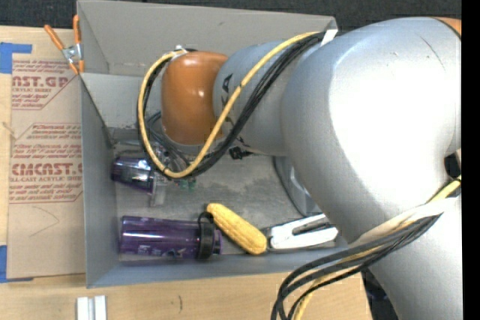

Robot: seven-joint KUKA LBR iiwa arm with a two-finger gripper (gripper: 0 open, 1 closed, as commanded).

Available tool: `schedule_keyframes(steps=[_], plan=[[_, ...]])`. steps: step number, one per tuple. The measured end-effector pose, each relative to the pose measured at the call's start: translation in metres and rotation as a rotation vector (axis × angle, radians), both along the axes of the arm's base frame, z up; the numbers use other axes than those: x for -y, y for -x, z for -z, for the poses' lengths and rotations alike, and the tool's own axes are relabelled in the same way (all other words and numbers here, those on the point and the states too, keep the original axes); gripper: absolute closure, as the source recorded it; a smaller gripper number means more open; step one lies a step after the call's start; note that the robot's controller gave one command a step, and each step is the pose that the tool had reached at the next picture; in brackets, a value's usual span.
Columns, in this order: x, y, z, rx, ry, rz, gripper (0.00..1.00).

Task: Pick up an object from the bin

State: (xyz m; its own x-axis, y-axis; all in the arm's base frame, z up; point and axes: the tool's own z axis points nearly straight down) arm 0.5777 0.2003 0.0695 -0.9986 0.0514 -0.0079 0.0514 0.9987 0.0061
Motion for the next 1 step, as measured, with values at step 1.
schedule_keyframes(steps=[1], plan=[[0.0085,-0.0064,-0.1136,0.001,-0.001,-0.014,1.0]])
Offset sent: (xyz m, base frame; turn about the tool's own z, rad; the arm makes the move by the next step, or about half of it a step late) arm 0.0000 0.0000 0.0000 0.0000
